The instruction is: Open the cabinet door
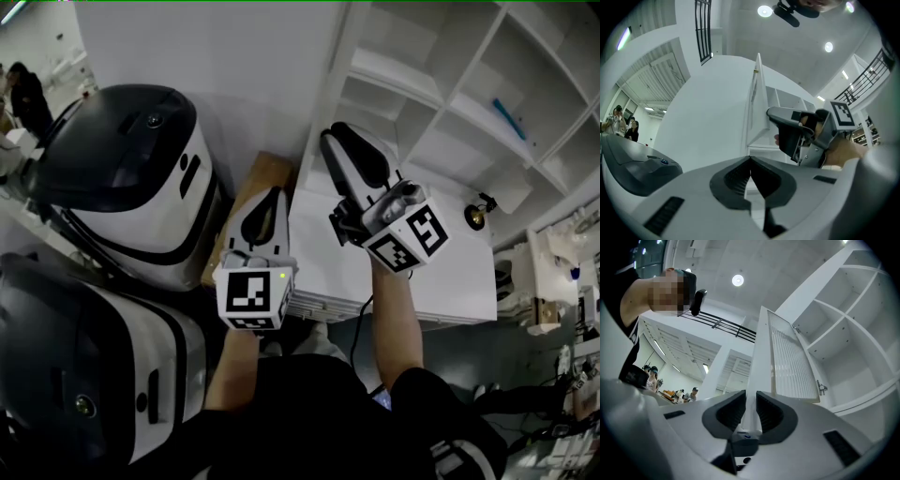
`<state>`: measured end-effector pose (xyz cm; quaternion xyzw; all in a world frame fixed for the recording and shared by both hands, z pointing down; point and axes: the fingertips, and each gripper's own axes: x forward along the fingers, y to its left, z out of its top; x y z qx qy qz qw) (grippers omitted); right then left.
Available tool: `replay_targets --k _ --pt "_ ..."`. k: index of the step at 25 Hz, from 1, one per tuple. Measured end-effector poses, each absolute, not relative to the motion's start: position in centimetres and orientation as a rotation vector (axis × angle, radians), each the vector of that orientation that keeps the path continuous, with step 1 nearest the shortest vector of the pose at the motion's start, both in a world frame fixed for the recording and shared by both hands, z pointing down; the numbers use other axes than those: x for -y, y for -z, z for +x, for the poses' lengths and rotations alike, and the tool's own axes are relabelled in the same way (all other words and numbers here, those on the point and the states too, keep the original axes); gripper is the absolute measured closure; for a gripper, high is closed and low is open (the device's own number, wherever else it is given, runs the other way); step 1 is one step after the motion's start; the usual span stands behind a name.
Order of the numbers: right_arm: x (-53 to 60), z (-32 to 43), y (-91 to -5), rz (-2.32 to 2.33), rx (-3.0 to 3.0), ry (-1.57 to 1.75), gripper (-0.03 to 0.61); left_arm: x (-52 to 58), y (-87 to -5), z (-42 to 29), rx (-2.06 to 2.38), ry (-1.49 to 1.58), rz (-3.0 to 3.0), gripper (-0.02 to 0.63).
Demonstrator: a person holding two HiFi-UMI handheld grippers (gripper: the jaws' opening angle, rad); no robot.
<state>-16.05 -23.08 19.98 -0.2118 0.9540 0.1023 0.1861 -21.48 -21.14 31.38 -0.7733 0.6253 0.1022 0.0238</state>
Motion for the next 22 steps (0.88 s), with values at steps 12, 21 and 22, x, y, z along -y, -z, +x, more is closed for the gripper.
replay_targets --k 12,21,22 --pt "23.1 -14.6 -22.9 -0.737 -2.7 -0.282 0.535 21.5 -31.6 -20.6 -1.916 -0.312 -2.413 0.6" --pt "24.0 -10.1 -27.4 -1.025 -2.668 -0.181 0.551 22.7 -33.8 -17.4 -1.843 -0.258 -2.52 0.601" --pt "24.0 -9.7 -28.0 -1.06 -2.665 -0.171 0.554 22.7 -34.1 -17.1 -1.833 -0.253 -2.535 0.6"
